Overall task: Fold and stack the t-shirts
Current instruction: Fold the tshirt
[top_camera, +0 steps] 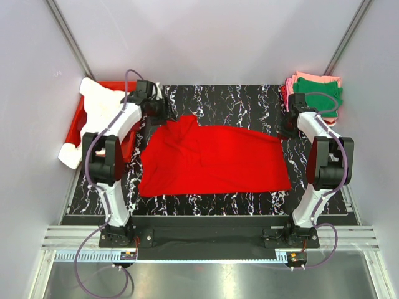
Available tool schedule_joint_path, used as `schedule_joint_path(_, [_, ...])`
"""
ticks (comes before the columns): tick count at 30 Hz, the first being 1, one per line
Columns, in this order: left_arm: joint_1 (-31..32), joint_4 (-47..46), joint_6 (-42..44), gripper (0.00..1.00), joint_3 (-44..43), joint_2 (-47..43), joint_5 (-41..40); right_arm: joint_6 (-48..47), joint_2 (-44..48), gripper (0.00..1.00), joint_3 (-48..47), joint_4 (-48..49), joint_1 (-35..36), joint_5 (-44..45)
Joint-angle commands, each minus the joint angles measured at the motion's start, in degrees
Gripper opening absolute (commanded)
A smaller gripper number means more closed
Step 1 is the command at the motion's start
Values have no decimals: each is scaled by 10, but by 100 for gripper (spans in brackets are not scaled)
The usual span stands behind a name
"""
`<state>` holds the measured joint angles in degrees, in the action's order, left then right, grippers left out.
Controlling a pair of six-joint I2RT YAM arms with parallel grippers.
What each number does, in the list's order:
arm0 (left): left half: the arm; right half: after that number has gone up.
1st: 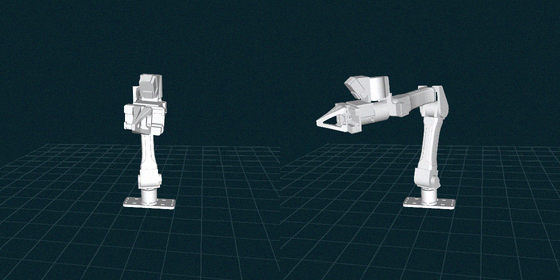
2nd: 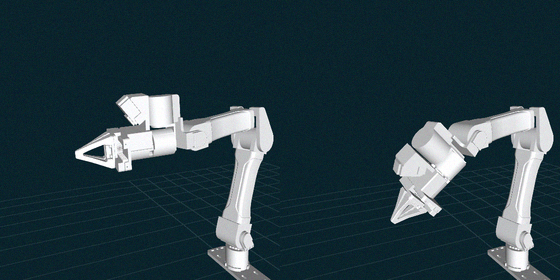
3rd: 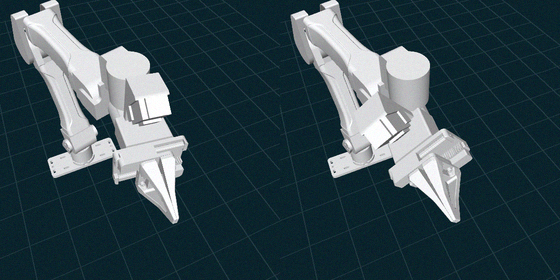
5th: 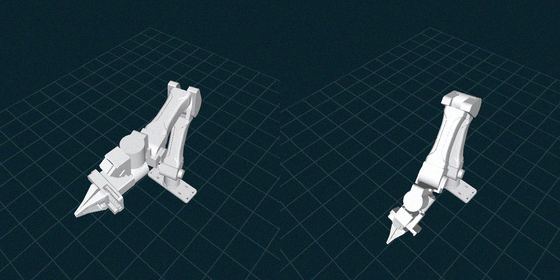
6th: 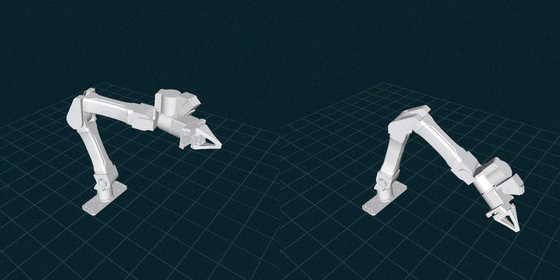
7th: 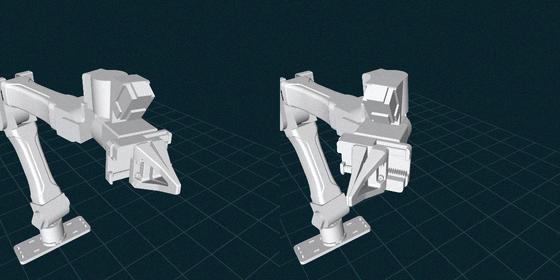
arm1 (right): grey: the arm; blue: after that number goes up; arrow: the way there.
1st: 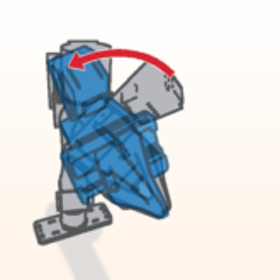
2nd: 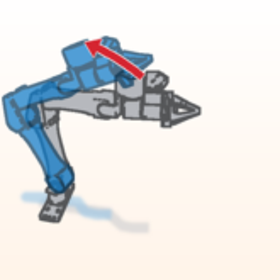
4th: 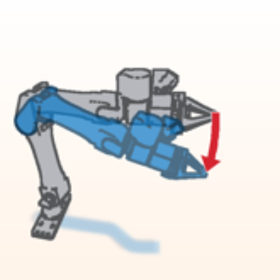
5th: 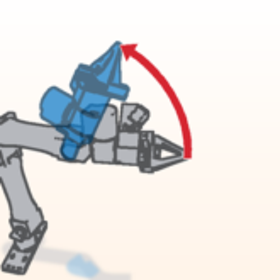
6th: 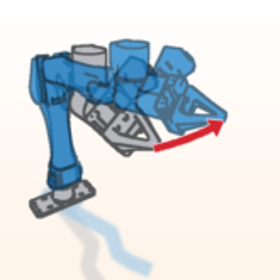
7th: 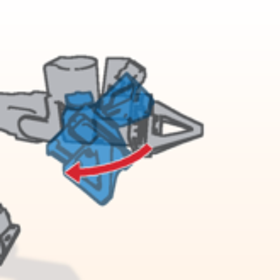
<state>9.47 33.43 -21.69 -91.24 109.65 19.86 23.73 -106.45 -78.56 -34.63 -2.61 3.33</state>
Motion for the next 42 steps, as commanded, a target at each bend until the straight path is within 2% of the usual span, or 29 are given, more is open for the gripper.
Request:
schedule_joint_path(1, [39,24,19,60,-53,50,-53,-10,7,0,-12,17,4,-7])
schedule_joint_path(4, [56,23,23,60,-64,79,-72,-10,0,0,-15,21,4,-10])
schedule_joint_path(6, [62,15,22,55,-63,97,-76,-11,-5,0,-19,22,4,-10])
schedule_joint_path(12, [76,19,26,51,-77,137,-84,-14,-9,0,-21,26,3,-10])
schedule_joint_path(19, [80,20,28,48,-70,137,-125,-15,-9,0,-26,26,4,-15])
schedule_joint_path(31, [99,13,36,36,-97,167,-108,-15,-16,0,-26,27,3,-14])
schedule_joint_path(34, [103,18,37,28,-115,174,-123,-16,-14,0,-25,27,3,-13])
schedule_joint_path(36, [104,25,40,12,-128,178,-133,-16,-15,0,-26,27,3,-13])
schedule_joint_path(38, [104,44,50,1,-153,180,-157,-18,-16,0,-28,28,3,-14])
schedule_joint_path(42, [103,102,100,0,-211,174,-226,-18,-14,0,-28,28,3,-15])
